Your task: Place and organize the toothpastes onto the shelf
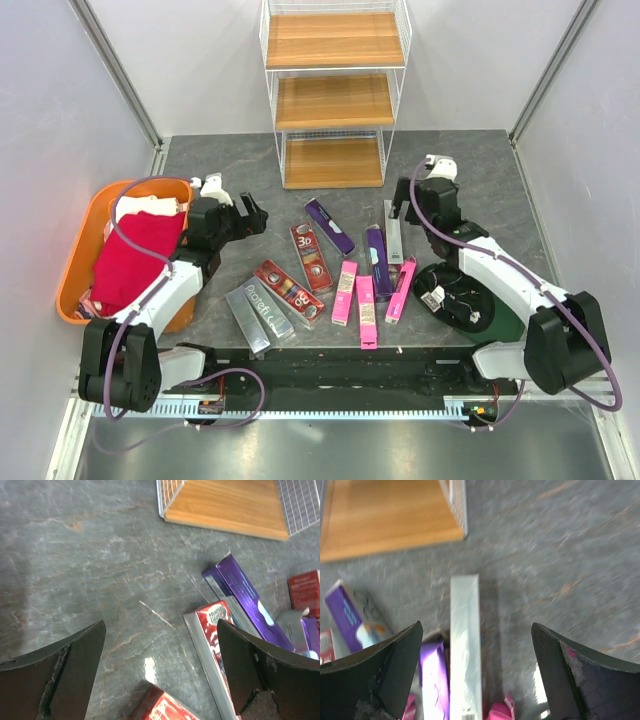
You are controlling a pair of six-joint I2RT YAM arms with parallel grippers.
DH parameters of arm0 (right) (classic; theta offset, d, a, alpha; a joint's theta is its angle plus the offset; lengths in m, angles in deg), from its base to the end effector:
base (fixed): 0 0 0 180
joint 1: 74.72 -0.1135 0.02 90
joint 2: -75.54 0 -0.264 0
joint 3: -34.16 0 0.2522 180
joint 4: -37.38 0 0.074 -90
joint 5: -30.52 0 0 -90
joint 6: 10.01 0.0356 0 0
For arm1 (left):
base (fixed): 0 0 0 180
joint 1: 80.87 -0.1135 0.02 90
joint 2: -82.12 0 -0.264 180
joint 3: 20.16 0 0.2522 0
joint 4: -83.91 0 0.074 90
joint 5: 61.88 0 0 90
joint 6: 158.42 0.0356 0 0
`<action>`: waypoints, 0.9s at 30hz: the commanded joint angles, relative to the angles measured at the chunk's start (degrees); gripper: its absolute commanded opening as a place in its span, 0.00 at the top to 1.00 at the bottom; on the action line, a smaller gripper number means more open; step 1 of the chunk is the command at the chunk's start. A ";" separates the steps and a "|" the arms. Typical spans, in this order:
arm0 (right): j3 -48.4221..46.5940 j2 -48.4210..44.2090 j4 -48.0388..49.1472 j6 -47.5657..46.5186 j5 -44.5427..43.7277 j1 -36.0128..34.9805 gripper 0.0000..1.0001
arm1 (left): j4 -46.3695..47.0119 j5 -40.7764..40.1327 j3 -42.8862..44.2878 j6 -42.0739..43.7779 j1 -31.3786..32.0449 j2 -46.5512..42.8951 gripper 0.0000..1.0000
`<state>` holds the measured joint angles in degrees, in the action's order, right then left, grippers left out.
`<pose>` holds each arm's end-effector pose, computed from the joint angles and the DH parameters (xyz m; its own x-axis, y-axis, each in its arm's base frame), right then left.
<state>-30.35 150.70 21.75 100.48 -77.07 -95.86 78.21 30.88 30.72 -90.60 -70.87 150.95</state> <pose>0.2809 0.0971 0.2743 -0.4187 0.1959 -0.8868 0.0593 0.9803 0.1885 0.2606 -0.0477 0.2380 -0.4477 -0.3040 -0.8409 0.0517 0.9301 -0.3637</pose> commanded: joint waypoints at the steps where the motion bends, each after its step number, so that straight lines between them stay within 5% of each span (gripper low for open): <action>1: -0.33 1.04 -4.10 2.09 0.45 -2.75 0.02 | -0.41 3.56 2.34 -0.50 0.11 -0.02 0.00; 9: -0.50 5.96 -5.95 3.50 -1.31 -3.02 0.02 | -5.49 4.44 7.43 -7.09 0.11 2.79 0.00; 16: -1.73 11.76 -3.50 3.68 2.55 -3.02 0.17 | -9.09 8.92 10.07 -4.28 0.19 5.60 0.00; 27: -0.94 17.04 -1.65 4.47 4.23 -3.02 0.25 | -9.11 11.73 10.16 -3.67 0.11 7.36 0.00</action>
<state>-30.32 166.50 18.01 104.17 -72.80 -98.84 69.18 40.24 38.72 -94.40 -70.87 157.56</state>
